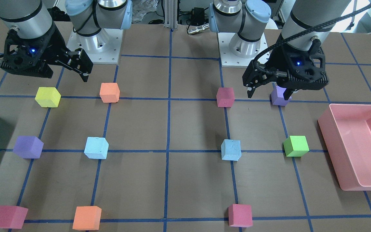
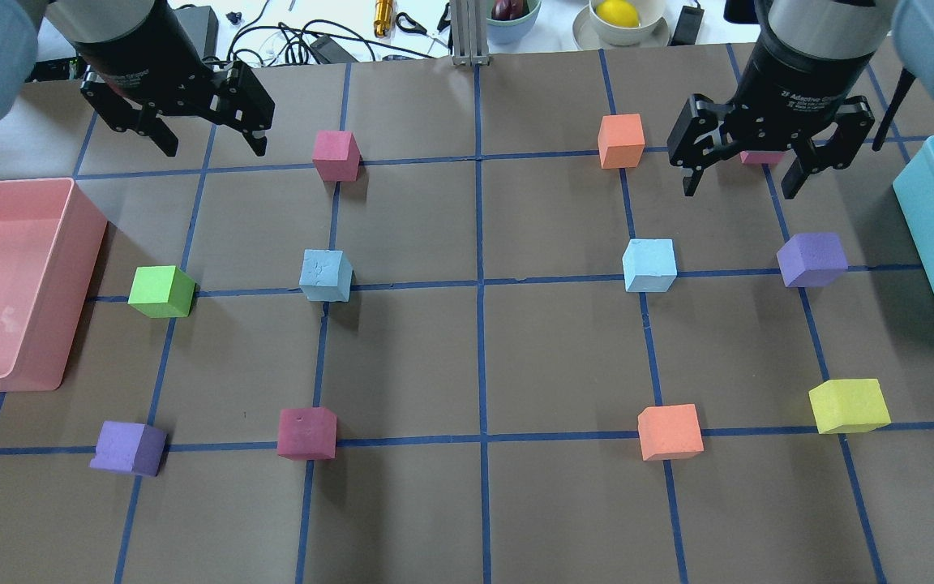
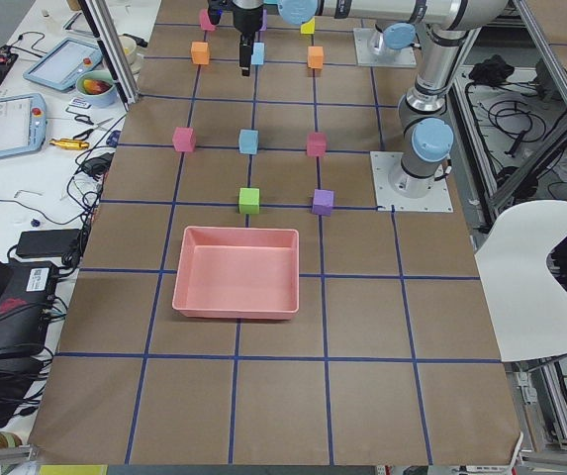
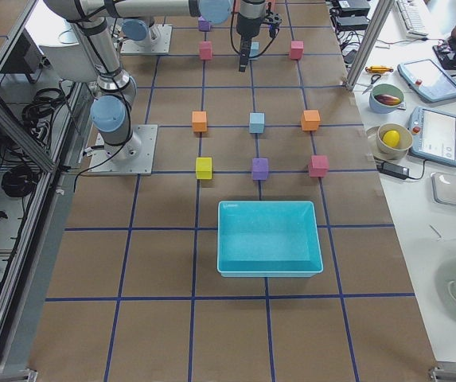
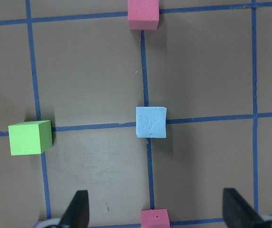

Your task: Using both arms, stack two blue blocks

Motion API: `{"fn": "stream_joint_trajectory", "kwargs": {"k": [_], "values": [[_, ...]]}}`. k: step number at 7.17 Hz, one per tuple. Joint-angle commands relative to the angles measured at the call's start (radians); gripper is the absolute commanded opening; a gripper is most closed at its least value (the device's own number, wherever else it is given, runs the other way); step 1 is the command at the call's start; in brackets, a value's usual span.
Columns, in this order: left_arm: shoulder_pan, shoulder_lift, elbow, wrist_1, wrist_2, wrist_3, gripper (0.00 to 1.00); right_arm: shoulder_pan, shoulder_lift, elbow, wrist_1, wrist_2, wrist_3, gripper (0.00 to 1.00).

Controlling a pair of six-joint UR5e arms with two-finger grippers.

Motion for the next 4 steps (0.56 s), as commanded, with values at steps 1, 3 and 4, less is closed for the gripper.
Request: {"fn": "stream_joint_trajectory", "kwargs": {"k": [1,3,4], "values": [[0.000,0.000,-0.002,-0.002,0.002,0.000,1.00,-0.002,0.000,-0.001,-0.002,0.000,-0.001,1.00],[0.002,0.001,-0.002,-0.009,0.002,0.000,1.00,-0.002,0.002,-0.002,-0.003,0.000,-0.002,1.00],[0.002,0.001,-0.005,-0.009,0.002,0.000,1.00,-0.003,0.002,-0.002,-0.003,0.003,-0.002,1.00]]}}
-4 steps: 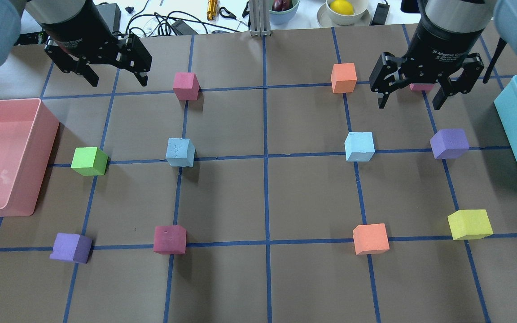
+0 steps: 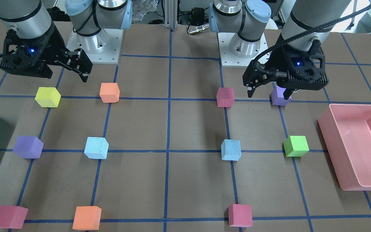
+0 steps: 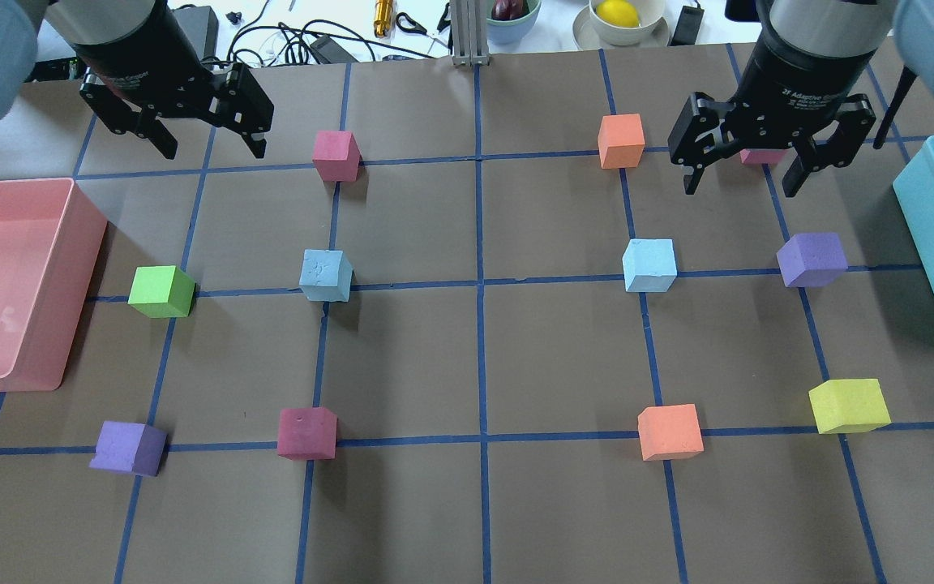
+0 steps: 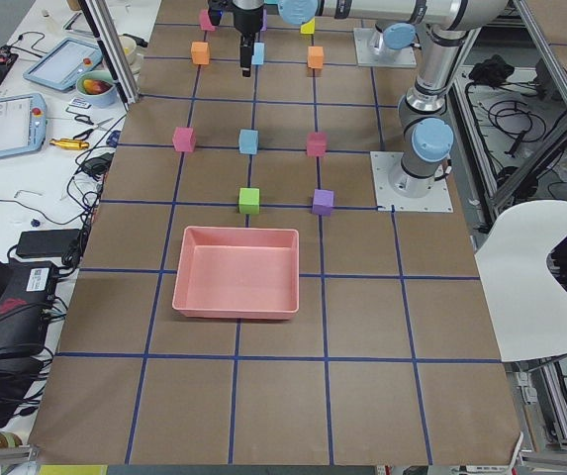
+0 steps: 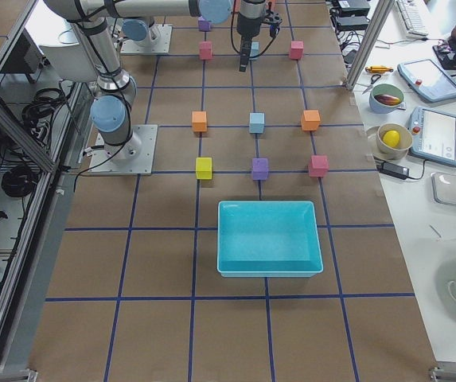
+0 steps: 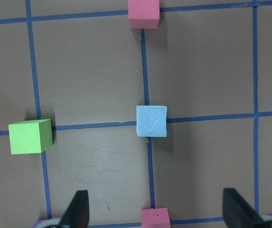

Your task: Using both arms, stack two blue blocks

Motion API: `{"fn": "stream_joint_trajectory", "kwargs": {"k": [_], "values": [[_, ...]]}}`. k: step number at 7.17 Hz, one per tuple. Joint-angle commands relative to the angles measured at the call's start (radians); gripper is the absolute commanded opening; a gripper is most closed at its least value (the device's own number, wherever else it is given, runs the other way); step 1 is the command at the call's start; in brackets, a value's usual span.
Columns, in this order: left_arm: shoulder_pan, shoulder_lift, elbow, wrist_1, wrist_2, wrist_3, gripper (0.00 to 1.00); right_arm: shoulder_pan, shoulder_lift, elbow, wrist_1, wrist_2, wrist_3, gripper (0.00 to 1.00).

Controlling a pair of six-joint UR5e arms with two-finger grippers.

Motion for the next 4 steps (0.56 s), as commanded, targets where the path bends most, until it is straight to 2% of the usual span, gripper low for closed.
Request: {"fn": "stream_joint_trajectory", "kwargs": {"k": [1,4], "values": [[-0.001,0.000,-0.010,-0.001,0.000,0.000,1.00,-0.007,0.002,0.000,0.001,-0.001,0.000,1.00],[-0.001,-0.038,-0.031,0.014,-0.012,-0.014,1.00,-0.001,0.022,0.004,-0.011,-0.001,0.007,1.00]]}}
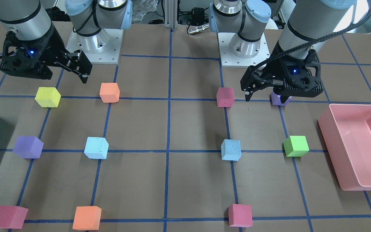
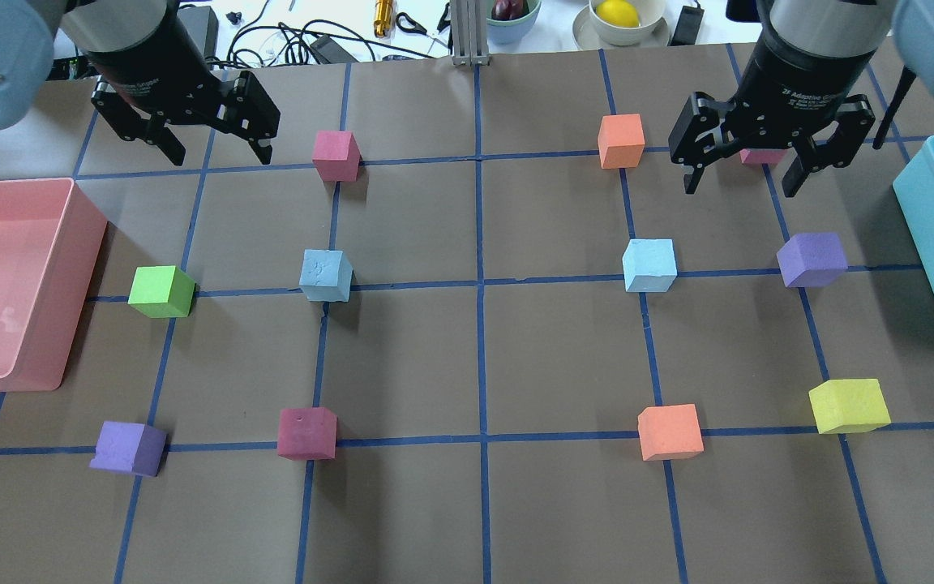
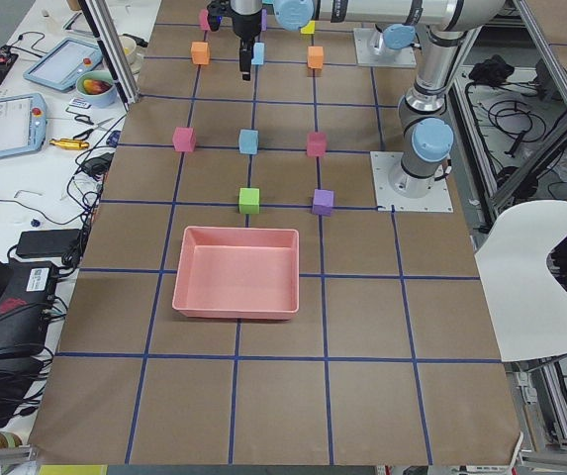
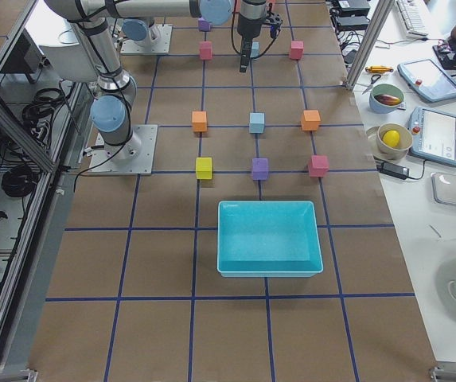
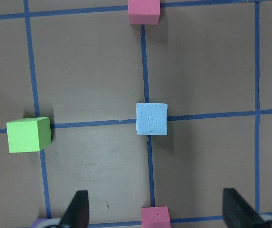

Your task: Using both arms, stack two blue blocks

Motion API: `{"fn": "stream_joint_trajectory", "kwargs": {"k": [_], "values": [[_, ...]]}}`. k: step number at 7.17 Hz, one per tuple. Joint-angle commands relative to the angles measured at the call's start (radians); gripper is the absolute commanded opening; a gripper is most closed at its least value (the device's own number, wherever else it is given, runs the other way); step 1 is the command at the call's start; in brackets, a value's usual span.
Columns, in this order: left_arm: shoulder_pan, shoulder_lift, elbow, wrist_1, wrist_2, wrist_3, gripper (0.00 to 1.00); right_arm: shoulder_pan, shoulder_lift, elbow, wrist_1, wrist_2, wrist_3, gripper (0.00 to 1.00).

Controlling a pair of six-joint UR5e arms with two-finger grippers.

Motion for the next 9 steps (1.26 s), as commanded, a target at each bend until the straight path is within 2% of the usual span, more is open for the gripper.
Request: {"fn": "stream_joint_trajectory", "kwargs": {"k": [1,2,3,5,6,8,9], "values": [[0.000,-0.033,-0.023,0.013,-0.001,0.009,1.00,-0.002,0.066,0.014,0.002,-0.004,-0.006,1.00],[0.000,-0.060,-0.046,0.015,-0.001,0.010,1.00,-0.013,0.111,0.021,-0.069,0.001,-0.006,1.00],[0.000,-0.092,-0.095,0.080,-0.004,0.004,1.00,-0.019,0.155,0.024,-0.189,-0.002,-0.006,1.00],[-0.005,-0.158,-0.251,0.337,-0.004,-0.004,1.00,-0.024,0.237,0.047,-0.240,0.015,0.002,1.00],[-0.006,-0.174,-0.327,0.431,-0.004,-0.007,1.00,-0.024,0.312,0.079,-0.268,0.016,-0.006,1.00],[-0.008,-0.220,-0.415,0.575,-0.007,-0.007,1.00,-0.022,0.373,0.136,-0.415,0.016,-0.002,1.00],[-0.009,-0.246,-0.423,0.602,-0.005,-0.004,1.00,-0.022,0.393,0.148,-0.421,0.016,-0.003,1.00]]}}
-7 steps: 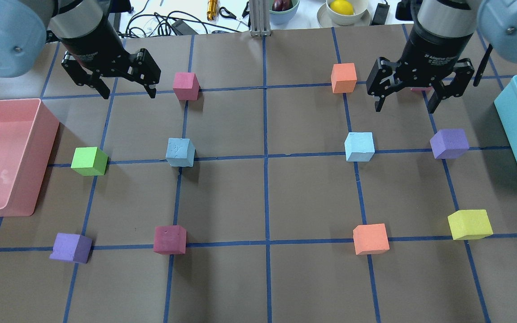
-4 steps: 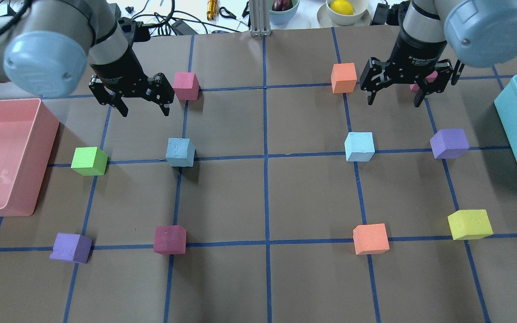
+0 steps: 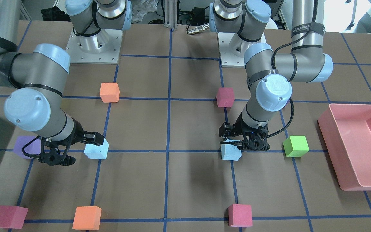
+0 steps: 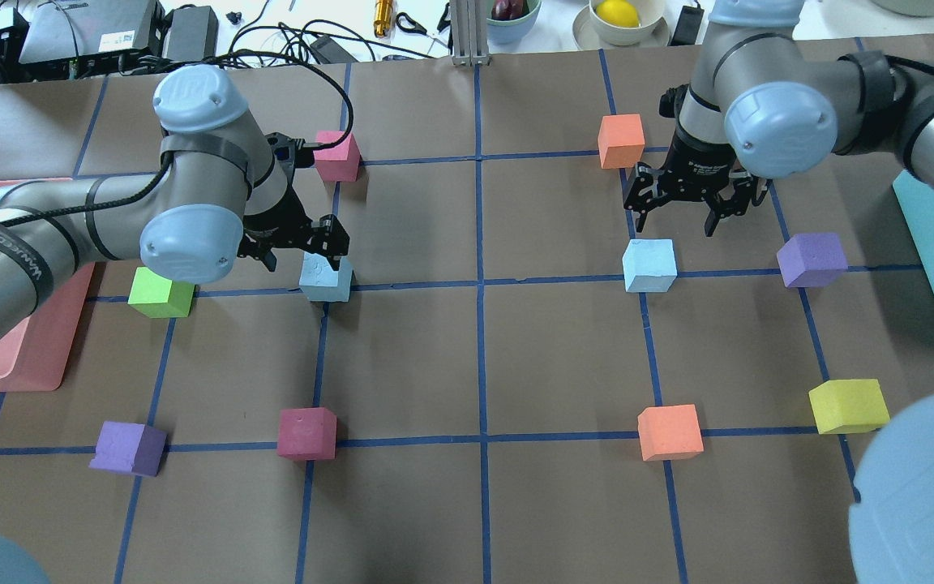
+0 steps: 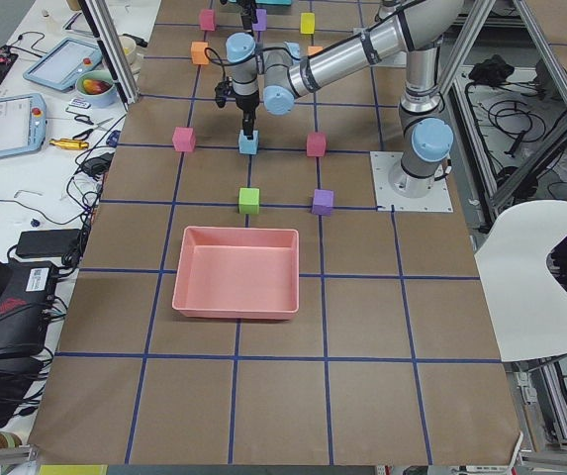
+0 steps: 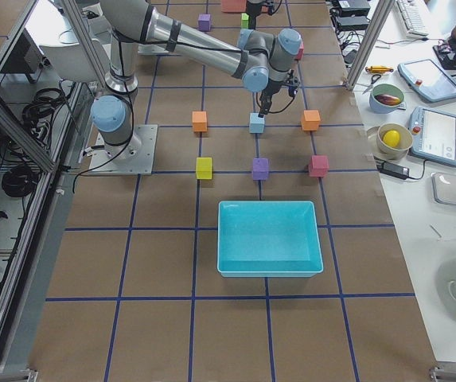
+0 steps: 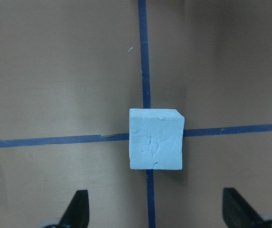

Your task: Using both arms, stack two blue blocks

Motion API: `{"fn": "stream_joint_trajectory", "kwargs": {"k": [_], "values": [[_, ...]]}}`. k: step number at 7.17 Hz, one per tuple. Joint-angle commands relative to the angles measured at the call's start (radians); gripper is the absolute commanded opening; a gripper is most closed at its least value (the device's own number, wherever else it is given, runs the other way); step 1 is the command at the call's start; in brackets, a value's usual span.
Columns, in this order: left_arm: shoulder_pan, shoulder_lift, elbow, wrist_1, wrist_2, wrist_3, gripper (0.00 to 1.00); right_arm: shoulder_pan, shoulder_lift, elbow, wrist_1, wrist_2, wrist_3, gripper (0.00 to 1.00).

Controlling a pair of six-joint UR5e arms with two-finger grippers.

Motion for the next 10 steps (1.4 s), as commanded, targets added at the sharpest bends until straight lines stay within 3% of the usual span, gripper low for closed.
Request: {"fn": "stream_joint_trajectory", "kwargs": {"k": [1,5,6,8,9,10], "values": [[-0.002,-0.057,-0.025,0.100,-0.002,-0.001,1.00,0.000,0.054,0.021,-0.037,0.003,0.010,1.00],[-0.008,-0.095,-0.023,0.111,0.001,-0.009,1.00,0.003,0.064,0.031,-0.038,0.063,-0.004,1.00],[-0.012,-0.088,-0.023,0.111,0.001,-0.010,0.94,0.003,0.081,0.037,-0.049,0.059,-0.002,1.00],[-0.014,-0.085,-0.023,0.111,-0.002,-0.007,0.51,0.002,0.092,0.080,-0.161,0.054,-0.004,0.97],[-0.014,-0.083,-0.023,0.111,-0.002,-0.007,0.19,0.002,0.092,0.102,-0.196,0.052,-0.004,0.64],[-0.014,-0.083,-0.021,0.111,-0.002,-0.009,0.00,0.002,0.089,0.107,-0.200,0.030,-0.001,0.25]]}}
